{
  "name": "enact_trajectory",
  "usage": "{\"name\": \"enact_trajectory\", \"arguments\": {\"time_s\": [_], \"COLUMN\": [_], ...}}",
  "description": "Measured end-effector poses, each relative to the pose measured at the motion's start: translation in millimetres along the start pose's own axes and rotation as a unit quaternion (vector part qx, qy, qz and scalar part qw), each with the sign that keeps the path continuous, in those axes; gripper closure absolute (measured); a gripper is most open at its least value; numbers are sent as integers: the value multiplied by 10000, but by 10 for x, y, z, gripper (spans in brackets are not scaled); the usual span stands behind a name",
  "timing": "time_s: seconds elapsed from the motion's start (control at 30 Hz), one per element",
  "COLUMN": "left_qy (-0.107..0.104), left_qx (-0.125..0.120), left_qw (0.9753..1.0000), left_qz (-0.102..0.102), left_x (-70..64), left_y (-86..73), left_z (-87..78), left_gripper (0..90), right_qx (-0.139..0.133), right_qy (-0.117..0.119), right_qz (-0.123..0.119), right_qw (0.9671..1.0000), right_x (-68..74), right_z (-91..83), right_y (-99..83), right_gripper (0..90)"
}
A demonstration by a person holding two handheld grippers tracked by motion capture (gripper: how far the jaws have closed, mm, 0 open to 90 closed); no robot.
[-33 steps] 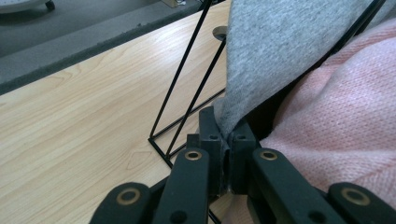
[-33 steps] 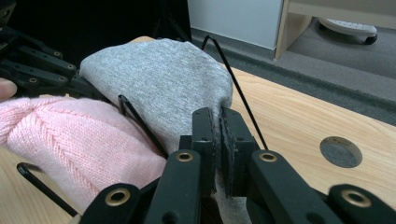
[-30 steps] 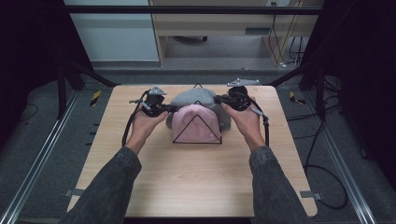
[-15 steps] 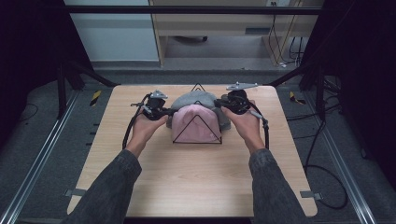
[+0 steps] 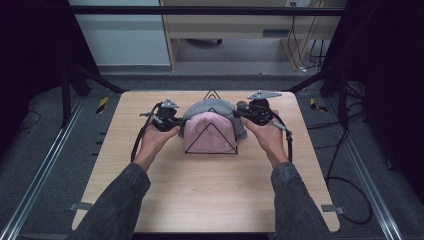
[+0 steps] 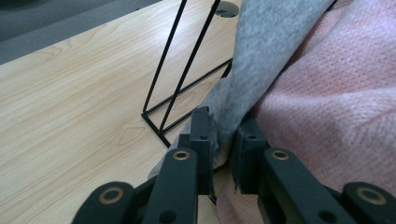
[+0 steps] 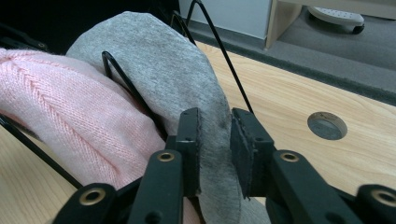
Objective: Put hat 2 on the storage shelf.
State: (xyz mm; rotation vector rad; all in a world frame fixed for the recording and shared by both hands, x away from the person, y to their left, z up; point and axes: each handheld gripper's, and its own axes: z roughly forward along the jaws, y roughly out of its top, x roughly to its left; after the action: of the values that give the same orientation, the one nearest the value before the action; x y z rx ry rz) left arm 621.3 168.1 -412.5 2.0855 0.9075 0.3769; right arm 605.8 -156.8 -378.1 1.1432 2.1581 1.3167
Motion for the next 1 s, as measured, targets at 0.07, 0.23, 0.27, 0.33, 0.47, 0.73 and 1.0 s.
{"name": "enact_trajectory", "arguments": {"time_s": [0.07, 0.23, 0.27, 0.33, 0.47, 0.73, 1.0], "left_qy": [48, 173, 197, 271, 348, 370, 327], "left_qx": [1, -66, -80, -104, -215, -124, -71], "left_qw": [10000, 9998, 9998, 9996, 9992, 9992, 9994], "left_qz": [34, -2, -6, -12, -16, 22, 127], "left_x": [5, 15, 14, 13, 13, -34, -110], "left_y": [-11, -27, -27, -22, -15, -32, -144], "left_z": [-17, -111, -136, -191, -299, -476, -776], "left_gripper": [775, 660, 636, 571, 443, 202, 87], "right_qx": [-1, -65, -58, -78, -165, -225, -260], "right_qy": [-28, -84, -112, -157, -270, -463, -522], "right_qz": [8, 10, 23, 9, 30, 6, -95], "right_qw": [10000, 9999, 9999, 9998, 9995, 9987, 9983], "right_x": [-3, 3, 6, 1, -11, 27, 126], "right_z": [-20, -108, -129, -168, -243, -381, -635], "right_y": [1, 31, 38, 51, 73, 120, 116], "right_gripper": [697, 620, 600, 567, 497, 312, 181]}}
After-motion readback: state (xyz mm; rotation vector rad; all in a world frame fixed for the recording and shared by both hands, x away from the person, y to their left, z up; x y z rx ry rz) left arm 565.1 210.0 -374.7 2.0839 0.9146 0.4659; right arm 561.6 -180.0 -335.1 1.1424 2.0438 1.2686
